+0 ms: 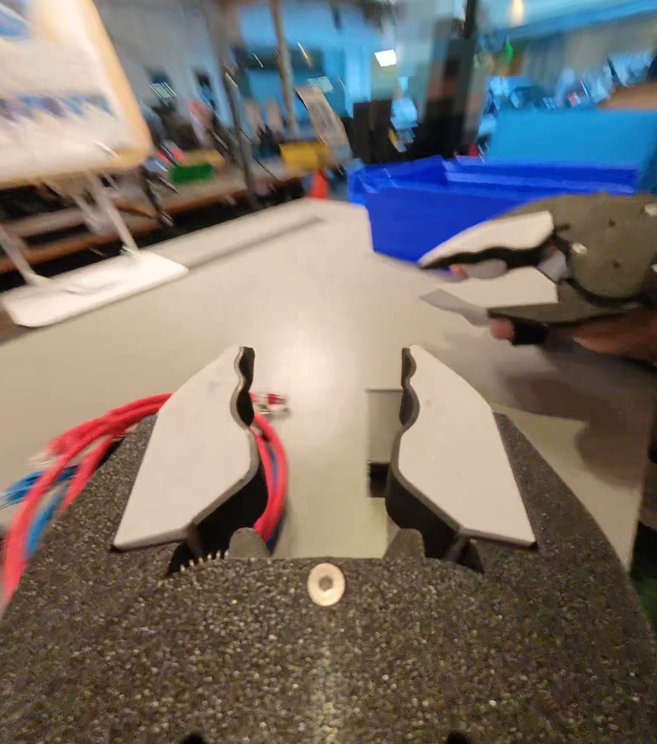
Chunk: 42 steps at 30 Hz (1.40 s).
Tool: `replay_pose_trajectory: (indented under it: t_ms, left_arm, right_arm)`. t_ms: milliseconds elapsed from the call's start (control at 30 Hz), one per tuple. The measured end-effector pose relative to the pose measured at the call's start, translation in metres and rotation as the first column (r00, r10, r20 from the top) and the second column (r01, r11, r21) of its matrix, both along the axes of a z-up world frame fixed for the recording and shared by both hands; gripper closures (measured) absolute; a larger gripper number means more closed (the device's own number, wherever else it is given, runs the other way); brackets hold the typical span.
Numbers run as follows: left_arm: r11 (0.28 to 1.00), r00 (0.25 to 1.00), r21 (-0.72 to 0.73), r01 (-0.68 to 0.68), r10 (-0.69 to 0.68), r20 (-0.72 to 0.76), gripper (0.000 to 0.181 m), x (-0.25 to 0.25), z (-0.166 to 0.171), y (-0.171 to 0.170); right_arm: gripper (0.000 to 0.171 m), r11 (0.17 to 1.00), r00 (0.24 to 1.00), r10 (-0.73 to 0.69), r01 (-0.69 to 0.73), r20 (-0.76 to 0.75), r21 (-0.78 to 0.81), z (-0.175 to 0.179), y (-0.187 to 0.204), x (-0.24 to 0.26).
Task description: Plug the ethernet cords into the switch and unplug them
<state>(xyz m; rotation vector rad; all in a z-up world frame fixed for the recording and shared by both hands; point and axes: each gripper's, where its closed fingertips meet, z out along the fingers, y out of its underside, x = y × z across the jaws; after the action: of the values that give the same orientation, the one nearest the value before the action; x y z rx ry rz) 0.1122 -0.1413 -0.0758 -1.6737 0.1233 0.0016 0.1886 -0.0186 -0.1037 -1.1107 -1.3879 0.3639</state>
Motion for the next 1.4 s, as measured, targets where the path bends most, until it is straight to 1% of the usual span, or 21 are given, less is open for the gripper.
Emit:
replay_pose_trajectory:
  t_ms: [67, 133, 233, 300, 367, 433, 500, 567, 667, 733, 767, 833, 933, 1033, 1067, 1200, 1300, 1400]
  left_arm:
    - [0.990, 0.996, 0.105, -0.092, 0.094, -0.008, 0.107, -0.024, 0.014, -0.016]
    - [0.976, 0.986, 0.146, -0.162, 0.165, -0.013, 0.096, -0.046, 0.022, -0.029]
    - [0.955, 0.961, 0.139, -0.261, 0.271, -0.059, 0.097, -0.083, 0.020, -0.041]
    - [0.944, 0.942, 0.074, -0.323, 0.328, -0.070, 0.098, -0.106, 0.007, -0.044]
    - [0.954, 0.953, 0.026, -0.298, 0.299, -0.051, 0.101, -0.109, 0.002, -0.043]
    - [0.963, 0.960, 0.000, -0.271, 0.270, -0.075, 0.106, -0.104, -0.002, -0.039]
    - [0.964, 0.958, -0.052, -0.259, 0.250, -0.139, 0.107, -0.098, -0.011, -0.034]
    - [0.959, 0.955, -0.148, -0.241, 0.207, -0.213, 0.107, -0.090, -0.027, -0.028]
    - [0.932, 0.937, -0.284, -0.225, 0.127, -0.325, 0.104, -0.075, -0.052, -0.024]
    - [0.911, 0.935, -0.355, -0.208, 0.079, -0.345, 0.104, -0.064, -0.064, -0.024]
    - [0.905, 0.938, -0.378, -0.197, 0.062, -0.340, 0.108, -0.058, -0.068, -0.025]
    - [0.897, 0.936, -0.397, -0.194, 0.047, -0.350, 0.123, -0.052, -0.071, -0.026]
    - [0.875, 0.914, -0.438, -0.205, 0.010, -0.407, 0.145, -0.049, -0.081, -0.027]
    - [0.871, 0.901, -0.433, -0.231, 0.024, -0.433, 0.165, -0.051, -0.082, -0.028]
    - [0.872, 0.898, -0.427, -0.238, 0.029, -0.439, 0.168, -0.052, -0.081, -0.028]
    - [0.884, 0.900, -0.400, -0.241, 0.049, -0.432, 0.169, -0.055, -0.076, -0.031]
    - [0.923, 0.901, -0.292, -0.251, 0.113, -0.418, 0.169, -0.060, -0.052, -0.034]
    - [0.949, 0.886, -0.134, -0.286, 0.208, -0.415, 0.169, -0.069, -0.015, -0.043]
  right_arm:
    - [0.151, 0.999, 0.999, 0.021, -0.022, -0.034, -0.028, 0.005, -0.003, 0.002]
    - [0.149, 0.998, 0.998, 0.040, -0.043, -0.051, -0.046, 0.007, -0.006, 0.002]
    - [0.148, 0.998, 0.998, 0.042, -0.044, -0.036, -0.044, 0.005, -0.007, 0.000]
    - [0.148, 0.999, 0.999, 0.041, -0.042, -0.013, -0.026, 0.002, -0.007, -0.002]
    - [0.148, 0.999, 0.999, 0.039, -0.038, 0.011, -0.011, -0.002, -0.008, -0.004]
    - [0.148, 0.999, 0.999, 0.038, -0.038, 0.028, -0.008, -0.004, -0.008, -0.005]
    - [0.148, 0.999, 0.999, 0.043, -0.042, 0.029, -0.017, -0.005, -0.008, -0.005]
    - [0.148, 0.998, 0.999, 0.052, -0.051, 0.016, -0.031, -0.003, -0.009, -0.004]
    - [0.148, 0.994, 0.996, 0.085, -0.086, -0.014, -0.068, 0.001, -0.015, -0.004]
    - [0.148, 0.993, 0.996, 0.091, -0.092, -0.020, -0.068, 0.002, -0.017, -0.005]
    - [0.148, 0.994, 0.996, 0.090, -0.090, -0.016, -0.065, 0.002, -0.017, -0.005]
    - [0.148, 0.994, 0.996, 0.088, -0.088, -0.005, -0.058, 0.000, -0.017, -0.006]
    - [0.148, 0.995, 0.996, 0.088, -0.087, 0.002, -0.047, -0.001, -0.018, -0.006]
    - [0.148, 0.995, 0.996, 0.085, -0.085, 0.007, -0.044, -0.001, -0.018, -0.006]
    - [0.148, 0.996, 0.996, 0.084, -0.084, 0.009, -0.043, -0.002, -0.018, -0.006]
    - [0.148, 0.996, 0.996, 0.081, -0.080, 0.024, -0.030, -0.004, -0.018, -0.007]
    - [0.148, 0.997, 0.996, 0.080, -0.079, 0.033, -0.021, -0.005, -0.019, -0.008]
    - [0.148, 0.997, 0.996, 0.079, -0.078, 0.033, -0.020, -0.005, -0.018, -0.008]
